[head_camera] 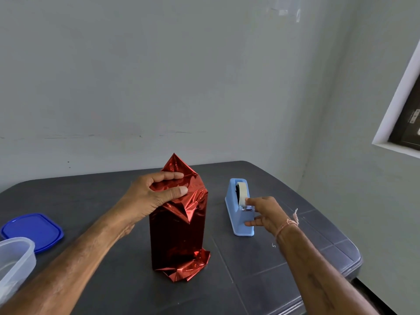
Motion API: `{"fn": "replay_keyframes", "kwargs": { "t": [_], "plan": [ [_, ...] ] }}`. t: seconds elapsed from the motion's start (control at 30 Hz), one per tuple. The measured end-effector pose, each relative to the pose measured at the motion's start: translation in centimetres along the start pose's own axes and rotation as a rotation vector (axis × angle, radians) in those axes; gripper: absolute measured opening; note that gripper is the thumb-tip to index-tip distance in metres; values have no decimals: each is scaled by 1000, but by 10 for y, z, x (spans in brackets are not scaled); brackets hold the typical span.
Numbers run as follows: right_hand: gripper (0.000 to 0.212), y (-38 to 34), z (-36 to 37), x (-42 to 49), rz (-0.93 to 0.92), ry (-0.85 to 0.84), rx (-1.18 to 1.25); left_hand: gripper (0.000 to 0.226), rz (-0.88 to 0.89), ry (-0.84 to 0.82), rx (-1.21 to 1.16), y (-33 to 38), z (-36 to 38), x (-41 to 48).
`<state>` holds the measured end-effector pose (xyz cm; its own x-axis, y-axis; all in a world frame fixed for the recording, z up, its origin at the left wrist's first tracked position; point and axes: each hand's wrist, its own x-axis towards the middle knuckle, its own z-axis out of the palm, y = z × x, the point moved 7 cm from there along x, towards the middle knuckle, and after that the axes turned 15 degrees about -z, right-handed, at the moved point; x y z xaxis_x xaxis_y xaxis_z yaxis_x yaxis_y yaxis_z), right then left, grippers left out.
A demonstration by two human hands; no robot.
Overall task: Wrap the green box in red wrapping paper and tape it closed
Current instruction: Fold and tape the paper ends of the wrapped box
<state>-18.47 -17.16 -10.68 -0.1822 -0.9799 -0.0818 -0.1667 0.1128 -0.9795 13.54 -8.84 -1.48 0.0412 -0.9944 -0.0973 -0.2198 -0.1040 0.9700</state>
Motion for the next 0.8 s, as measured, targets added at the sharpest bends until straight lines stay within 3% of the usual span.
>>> {"fn": "replay_keyframes", "kwargs": {
  "t": [0.2, 0.8],
  "plan": [
    [36, 9, 3, -3, 12, 70, 105, 52, -1, 7, 17, 0, 0, -1],
    [30, 21, 4, -9, -24, 112, 273, 49, 12, 5, 15, -1, 0, 1]
  ]
}}
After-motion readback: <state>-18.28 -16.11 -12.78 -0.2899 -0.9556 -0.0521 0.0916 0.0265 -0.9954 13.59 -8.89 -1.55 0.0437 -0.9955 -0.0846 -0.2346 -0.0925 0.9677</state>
